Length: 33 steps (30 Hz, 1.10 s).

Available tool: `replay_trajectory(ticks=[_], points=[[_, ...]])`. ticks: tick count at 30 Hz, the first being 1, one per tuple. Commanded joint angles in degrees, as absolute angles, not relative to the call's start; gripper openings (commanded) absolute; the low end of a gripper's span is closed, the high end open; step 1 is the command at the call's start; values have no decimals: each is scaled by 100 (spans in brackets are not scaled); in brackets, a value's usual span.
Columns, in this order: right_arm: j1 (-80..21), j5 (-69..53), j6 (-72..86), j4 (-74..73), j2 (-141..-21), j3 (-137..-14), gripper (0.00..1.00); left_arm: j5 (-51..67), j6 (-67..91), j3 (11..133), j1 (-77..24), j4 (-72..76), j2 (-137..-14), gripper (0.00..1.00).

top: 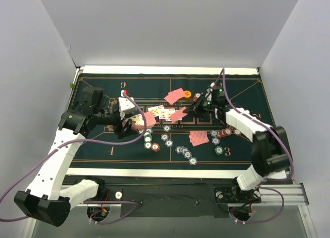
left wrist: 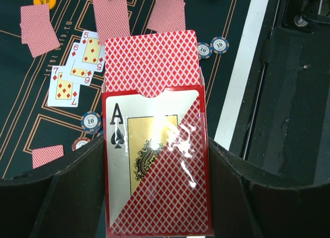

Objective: Distribute texas hold em gaming equipment

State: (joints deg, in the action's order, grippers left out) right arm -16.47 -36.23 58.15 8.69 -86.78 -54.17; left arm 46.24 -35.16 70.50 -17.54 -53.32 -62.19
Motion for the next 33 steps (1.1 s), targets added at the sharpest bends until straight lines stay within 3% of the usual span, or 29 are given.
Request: replay_trajectory(ticks=[1, 5, 20, 26, 33], points=[[-1635, -3122, 4958, 599, -9517, -5967, 0, 4834, -3551, 7330, -1784, -5071, -6056, 40], [-1626, -2770, 4606, 247, -10238, -6319, 0, 4834, -3560, 7330, -1784, -5089, -6038, 40], [-1696, -2128, 4114, 124, -10960, -6609, 0, 4816, -3542, 7269, -1784, -5071, -6029, 39], [-1880, -1793, 3666, -394, -11004, -6846, 14, 4816, -3542, 7286, -1784, -5063, -6056, 39], [-1969, -1644, 3516, -606, -10925, -7075, 37, 4808, -3542, 7321, -1784, -5054, -6091, 39]])
